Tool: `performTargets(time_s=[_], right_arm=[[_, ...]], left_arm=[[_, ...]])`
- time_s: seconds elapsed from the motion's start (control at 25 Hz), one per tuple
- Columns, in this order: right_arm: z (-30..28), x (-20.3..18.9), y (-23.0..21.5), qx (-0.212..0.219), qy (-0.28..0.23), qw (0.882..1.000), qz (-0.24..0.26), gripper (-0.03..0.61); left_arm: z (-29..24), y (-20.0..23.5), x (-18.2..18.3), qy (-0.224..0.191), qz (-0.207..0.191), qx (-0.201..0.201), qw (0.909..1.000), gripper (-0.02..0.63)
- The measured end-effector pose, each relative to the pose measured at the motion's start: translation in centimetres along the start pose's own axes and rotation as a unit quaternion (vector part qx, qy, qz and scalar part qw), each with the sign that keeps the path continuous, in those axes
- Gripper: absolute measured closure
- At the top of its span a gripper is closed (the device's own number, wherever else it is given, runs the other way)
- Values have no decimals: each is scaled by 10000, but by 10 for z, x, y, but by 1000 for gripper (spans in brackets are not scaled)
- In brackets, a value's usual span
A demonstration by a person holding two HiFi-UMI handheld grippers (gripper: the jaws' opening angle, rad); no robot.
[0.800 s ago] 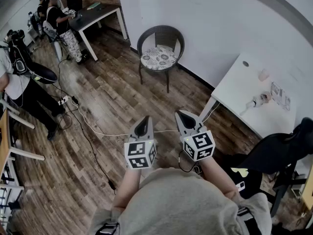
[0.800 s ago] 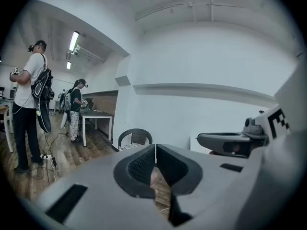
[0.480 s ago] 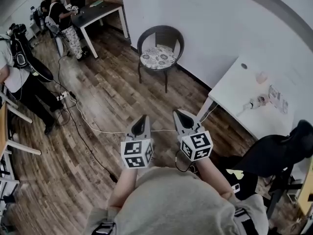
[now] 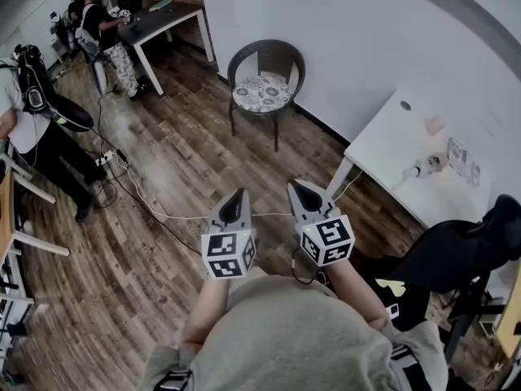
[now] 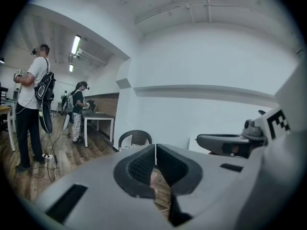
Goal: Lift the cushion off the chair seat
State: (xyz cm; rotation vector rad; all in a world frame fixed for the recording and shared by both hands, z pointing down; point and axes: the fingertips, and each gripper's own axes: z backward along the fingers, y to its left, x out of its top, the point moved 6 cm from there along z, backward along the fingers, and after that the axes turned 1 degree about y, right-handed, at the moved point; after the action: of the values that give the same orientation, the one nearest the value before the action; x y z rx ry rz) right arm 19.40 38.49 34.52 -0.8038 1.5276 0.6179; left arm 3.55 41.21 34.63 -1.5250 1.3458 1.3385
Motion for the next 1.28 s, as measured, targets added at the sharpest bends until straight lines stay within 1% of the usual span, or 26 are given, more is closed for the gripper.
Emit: performTargets(time_s=[0.2,0.36,0.52,0.68,0.8,1.0,1.28], right_arm=[[-3,-3,1,90,8,9996,-252,578],[-13,-8,2,91,119,9995,-287,577],[-24,-12,-6,70,170,9993,-329,577],[-45,-12,-21,-6,184,9992,-355,577],[-67,-9,-32,-81,183,9991,-369,577],[-114,-3,-48,-104,196,9994,-274,577],[-195,17,-66,-130,212,9994,-219,577]], left_arm=[[3,2,-2,31,63,48,10000,604],[0,11,-7,100,125,104,9998,604],[-17,20,-9,157,194,120,9996,603],[-45,28,-4,159,183,39,9997,603],[-68,36,3,160,126,-38,9998,604],[-112,62,16,125,134,-87,9998,603],[-170,114,43,137,155,-89,9997,603]])
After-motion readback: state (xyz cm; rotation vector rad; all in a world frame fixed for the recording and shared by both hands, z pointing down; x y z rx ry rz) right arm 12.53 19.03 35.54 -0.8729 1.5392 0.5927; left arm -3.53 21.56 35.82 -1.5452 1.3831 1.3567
